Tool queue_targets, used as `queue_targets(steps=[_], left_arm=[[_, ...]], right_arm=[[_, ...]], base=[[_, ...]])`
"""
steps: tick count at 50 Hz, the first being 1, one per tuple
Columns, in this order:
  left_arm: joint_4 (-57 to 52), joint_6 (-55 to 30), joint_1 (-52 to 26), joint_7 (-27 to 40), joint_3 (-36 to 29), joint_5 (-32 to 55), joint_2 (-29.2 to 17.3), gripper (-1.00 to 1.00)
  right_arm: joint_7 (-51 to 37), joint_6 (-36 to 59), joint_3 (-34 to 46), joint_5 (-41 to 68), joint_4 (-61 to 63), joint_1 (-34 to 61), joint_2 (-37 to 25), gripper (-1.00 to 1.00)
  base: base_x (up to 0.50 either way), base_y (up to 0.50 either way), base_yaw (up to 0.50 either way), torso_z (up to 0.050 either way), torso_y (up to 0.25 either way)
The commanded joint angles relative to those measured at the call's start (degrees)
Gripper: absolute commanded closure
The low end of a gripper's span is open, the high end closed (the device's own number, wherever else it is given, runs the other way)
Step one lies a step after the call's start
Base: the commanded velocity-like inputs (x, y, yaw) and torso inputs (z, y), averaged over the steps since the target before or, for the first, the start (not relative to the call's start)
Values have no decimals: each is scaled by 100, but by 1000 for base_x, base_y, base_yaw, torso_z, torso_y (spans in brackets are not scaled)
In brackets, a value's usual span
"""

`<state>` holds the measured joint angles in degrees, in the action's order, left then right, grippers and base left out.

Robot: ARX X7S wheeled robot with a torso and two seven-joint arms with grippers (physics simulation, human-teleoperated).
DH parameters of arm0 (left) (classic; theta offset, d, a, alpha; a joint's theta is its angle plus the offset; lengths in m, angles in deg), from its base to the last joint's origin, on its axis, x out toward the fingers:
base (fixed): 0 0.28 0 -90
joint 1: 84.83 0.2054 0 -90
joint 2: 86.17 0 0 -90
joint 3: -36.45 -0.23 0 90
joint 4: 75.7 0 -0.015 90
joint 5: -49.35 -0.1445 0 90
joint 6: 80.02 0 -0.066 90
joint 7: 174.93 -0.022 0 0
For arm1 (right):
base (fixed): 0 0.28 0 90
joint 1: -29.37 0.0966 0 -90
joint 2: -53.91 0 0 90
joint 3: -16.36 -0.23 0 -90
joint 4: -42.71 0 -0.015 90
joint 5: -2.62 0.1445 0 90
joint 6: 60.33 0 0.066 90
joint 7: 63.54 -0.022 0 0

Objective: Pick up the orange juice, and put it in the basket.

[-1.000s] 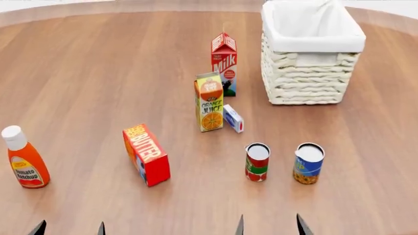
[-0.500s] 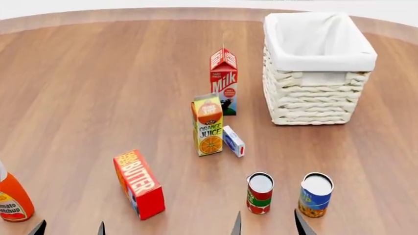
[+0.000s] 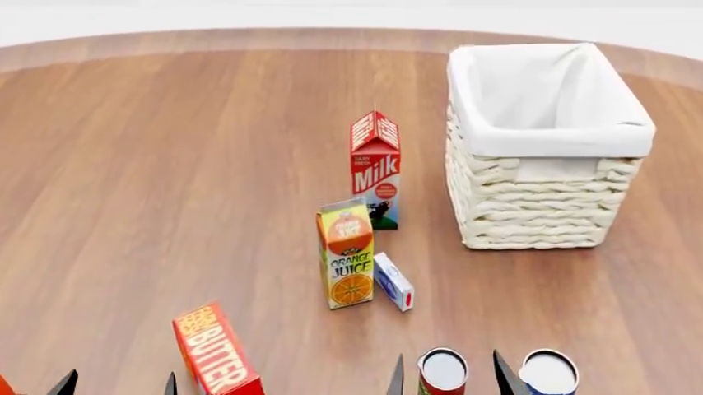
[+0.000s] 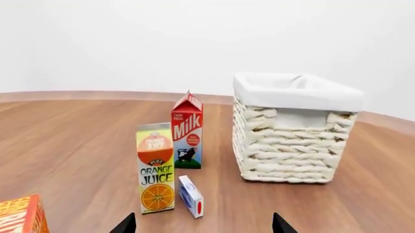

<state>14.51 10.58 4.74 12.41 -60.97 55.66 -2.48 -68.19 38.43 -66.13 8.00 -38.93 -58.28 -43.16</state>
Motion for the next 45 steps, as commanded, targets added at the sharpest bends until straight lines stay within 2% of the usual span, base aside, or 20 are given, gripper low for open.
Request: queue_targets(steps=[1, 45], left_arm=[[3, 11, -7, 68, -70, 58, -58, -100], [16, 49, -35, 262, -272, 224, -224, -100]], right_arm=[[-43, 30, 52, 83, 9, 15, -61, -100], [-230, 136, 170, 310, 187, 52, -243, -100]], base=[[270, 0, 0, 0, 0], [269, 0, 0, 0, 0]])
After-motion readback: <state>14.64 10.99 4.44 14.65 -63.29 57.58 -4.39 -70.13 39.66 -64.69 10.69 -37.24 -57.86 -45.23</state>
